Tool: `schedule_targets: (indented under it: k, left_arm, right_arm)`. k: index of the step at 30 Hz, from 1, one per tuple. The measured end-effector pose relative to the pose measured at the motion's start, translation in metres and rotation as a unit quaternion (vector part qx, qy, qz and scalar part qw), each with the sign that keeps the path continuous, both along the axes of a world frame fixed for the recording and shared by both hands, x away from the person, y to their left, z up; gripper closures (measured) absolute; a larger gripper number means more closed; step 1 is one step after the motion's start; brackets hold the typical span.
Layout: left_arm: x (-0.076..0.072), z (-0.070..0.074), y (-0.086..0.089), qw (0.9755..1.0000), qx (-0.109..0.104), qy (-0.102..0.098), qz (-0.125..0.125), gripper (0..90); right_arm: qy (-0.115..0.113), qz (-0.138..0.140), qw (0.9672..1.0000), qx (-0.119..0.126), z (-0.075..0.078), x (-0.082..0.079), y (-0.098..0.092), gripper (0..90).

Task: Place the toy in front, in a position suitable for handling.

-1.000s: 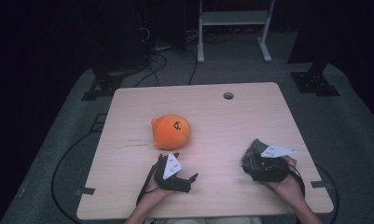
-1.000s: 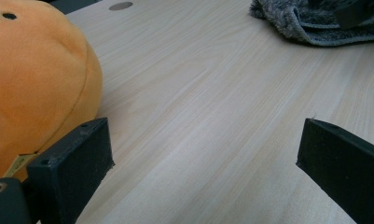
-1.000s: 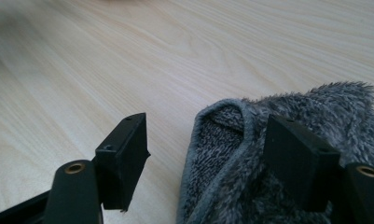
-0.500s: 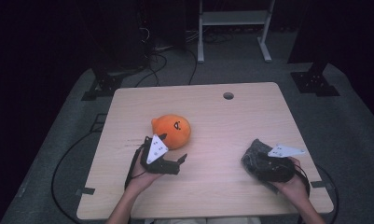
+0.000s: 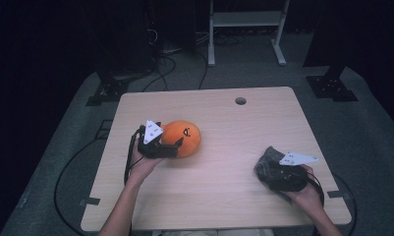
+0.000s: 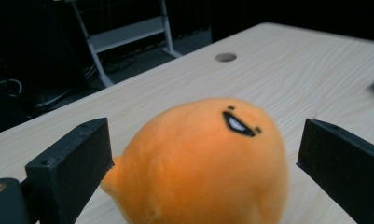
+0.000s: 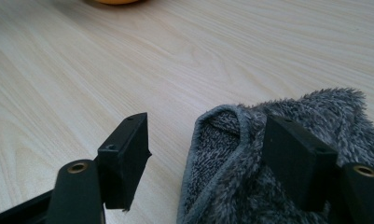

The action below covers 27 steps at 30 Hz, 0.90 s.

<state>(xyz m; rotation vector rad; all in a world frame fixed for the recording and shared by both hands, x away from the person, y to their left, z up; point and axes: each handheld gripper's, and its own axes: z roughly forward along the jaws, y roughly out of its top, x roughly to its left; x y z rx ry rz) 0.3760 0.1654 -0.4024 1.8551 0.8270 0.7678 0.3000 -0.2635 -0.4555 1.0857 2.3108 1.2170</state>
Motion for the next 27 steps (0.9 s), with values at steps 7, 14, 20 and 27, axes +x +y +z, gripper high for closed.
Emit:
schedule_targets:
  k: [7, 14, 20, 27]
  left_arm:
    - [0.016, -0.018, -0.011, 0.9989, 0.026, 0.036, -0.012, 2.3]
    - [0.03, -0.035, -0.023, 0.9984, 0.035, 0.044, 0.005, 1.2]
    - [0.034, -0.038, -0.02, 0.9977, 0.027, 0.061, 0.012, 7.4]
    - [0.035, -0.039, -0.019, 0.9973, 0.026, 0.062, 0.027, 24.4]
  right_arm:
    - [-0.001, 0.002, 1.0, 0.002, 0.0, -0.001, -0.001, 30.6]
    - [-0.002, -0.004, 0.9999, 0.012, 0.002, 0.001, -0.002, 31.7]
    - [-0.004, 0.0, 1.0, 0.009, 0.002, -0.001, -0.001, 32.5]
    - [-0.007, -0.004, 0.9999, 0.009, 0.004, 0.0, 0.0, 33.7]
